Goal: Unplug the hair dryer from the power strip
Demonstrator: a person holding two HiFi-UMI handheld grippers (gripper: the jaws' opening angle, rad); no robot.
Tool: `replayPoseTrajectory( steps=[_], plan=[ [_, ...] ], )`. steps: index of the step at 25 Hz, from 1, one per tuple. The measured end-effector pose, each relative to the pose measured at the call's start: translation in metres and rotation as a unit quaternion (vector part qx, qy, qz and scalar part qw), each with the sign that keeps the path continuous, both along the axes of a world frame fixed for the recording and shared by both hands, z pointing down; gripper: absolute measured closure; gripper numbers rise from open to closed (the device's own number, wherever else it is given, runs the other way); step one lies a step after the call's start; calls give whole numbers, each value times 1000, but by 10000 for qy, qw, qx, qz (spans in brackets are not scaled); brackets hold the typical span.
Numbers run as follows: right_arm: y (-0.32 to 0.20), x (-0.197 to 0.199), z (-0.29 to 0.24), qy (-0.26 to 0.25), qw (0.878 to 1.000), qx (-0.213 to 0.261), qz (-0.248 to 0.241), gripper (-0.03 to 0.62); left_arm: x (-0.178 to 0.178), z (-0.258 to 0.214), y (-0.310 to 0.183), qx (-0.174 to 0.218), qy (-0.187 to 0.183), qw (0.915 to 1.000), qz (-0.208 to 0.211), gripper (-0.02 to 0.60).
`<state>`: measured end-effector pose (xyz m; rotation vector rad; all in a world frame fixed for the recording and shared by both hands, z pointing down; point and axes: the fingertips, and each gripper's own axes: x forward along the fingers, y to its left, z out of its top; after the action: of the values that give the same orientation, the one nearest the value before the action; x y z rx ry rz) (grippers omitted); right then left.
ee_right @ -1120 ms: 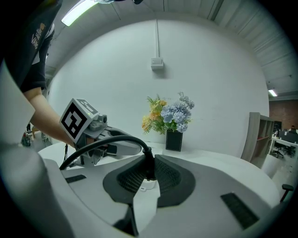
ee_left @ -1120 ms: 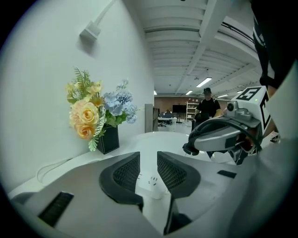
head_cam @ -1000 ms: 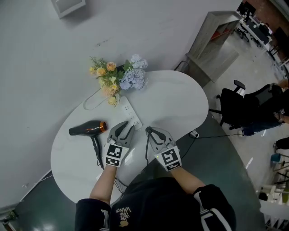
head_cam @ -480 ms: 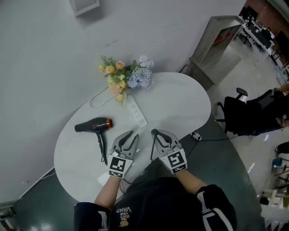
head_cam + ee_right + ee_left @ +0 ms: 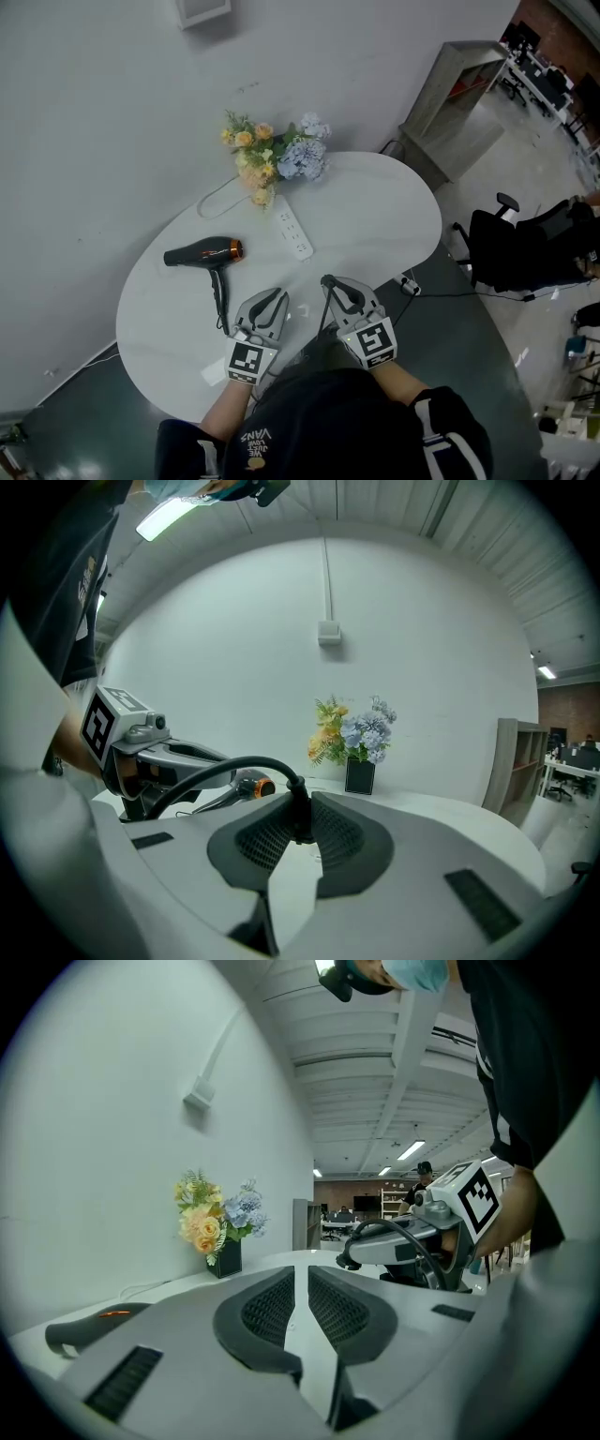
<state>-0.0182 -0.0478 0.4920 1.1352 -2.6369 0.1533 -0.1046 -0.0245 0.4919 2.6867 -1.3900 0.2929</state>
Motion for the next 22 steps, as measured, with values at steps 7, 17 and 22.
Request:
replayPoseTrajectory(
  steps=[7,17,22],
  plan=[
    [16,-5,-6,20,10000,26,-33,520,-12,-7,24,49,98,9999,-107,538],
    [33,-6,-7,-24,10000,-50,49,520,-23,-12,41,160,45,9997,-173,561],
    [34,-6,-3,23,9999,-90,63,520,-24,-17,39,213,112,9996,-130,563]
  ],
)
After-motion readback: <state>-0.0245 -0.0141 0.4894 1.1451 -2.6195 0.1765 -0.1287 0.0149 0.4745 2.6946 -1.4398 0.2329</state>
